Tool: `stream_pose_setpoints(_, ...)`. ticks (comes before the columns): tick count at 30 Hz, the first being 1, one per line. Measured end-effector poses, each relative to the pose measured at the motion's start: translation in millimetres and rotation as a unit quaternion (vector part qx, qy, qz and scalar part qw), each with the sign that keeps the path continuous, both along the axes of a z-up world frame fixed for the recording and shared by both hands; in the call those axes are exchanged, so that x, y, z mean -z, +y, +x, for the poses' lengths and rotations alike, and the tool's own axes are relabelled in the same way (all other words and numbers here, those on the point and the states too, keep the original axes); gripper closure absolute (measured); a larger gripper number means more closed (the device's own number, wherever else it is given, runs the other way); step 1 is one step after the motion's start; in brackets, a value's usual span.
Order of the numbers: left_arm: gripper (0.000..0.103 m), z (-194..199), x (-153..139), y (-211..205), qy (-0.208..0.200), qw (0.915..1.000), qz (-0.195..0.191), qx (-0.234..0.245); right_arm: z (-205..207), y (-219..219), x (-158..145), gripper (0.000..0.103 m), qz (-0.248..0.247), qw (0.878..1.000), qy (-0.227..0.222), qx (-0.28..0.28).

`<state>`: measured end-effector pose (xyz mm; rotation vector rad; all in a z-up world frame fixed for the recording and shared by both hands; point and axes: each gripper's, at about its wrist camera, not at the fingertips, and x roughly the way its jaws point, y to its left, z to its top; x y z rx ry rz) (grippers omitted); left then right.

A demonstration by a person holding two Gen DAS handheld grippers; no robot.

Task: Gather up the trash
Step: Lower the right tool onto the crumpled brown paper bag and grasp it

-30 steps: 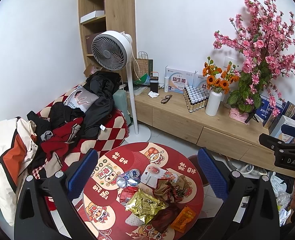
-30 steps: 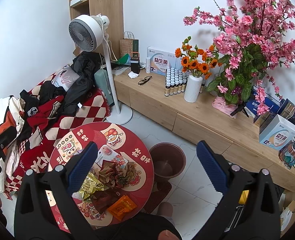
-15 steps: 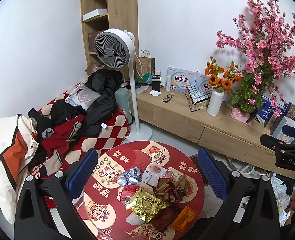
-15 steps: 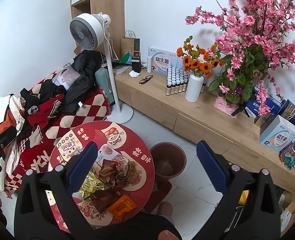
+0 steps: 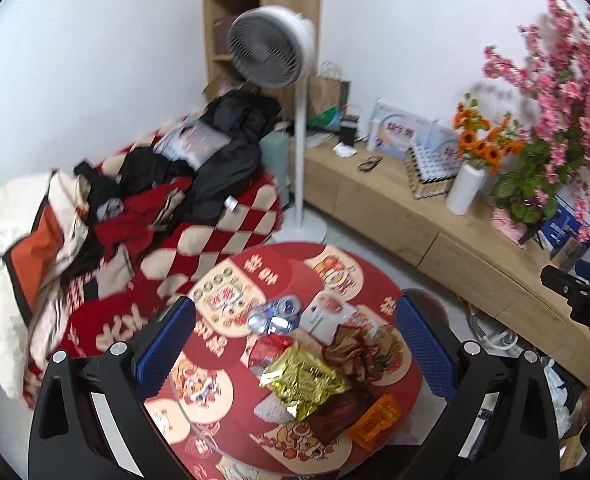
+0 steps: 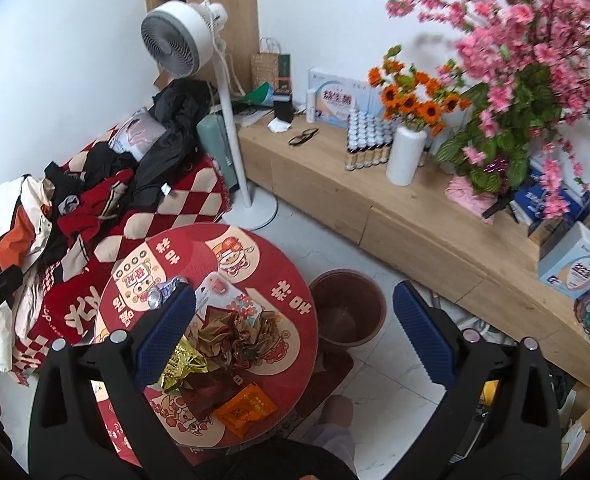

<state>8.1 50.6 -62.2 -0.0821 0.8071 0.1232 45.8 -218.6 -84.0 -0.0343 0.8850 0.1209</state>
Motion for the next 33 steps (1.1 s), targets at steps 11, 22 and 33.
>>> stream_pose_setpoints(11, 0.014, 2.6, 78.6, 47.5, 0.072, 0.9932, -0.058, -0.071, 44.0, 20.1, 94.3, 0.006, -0.005, 0.994, 0.075, -0.080)
stream_pose_setpoints(22, 0.014, -4.1, 147.8, 57.2, 0.096, 0.9823, -0.110, -0.118, 61.6, 43.1, 159.1, 0.006, -0.041, 0.981, 0.113, -0.155)
stream_pose_setpoints(33, 0.014, -6.4, 190.9, 39.7, 0.135, 0.9807, -0.094, -0.106, 52.6, 43.2, 207.4, 0.006, -0.052, 0.978, 0.102, -0.175)
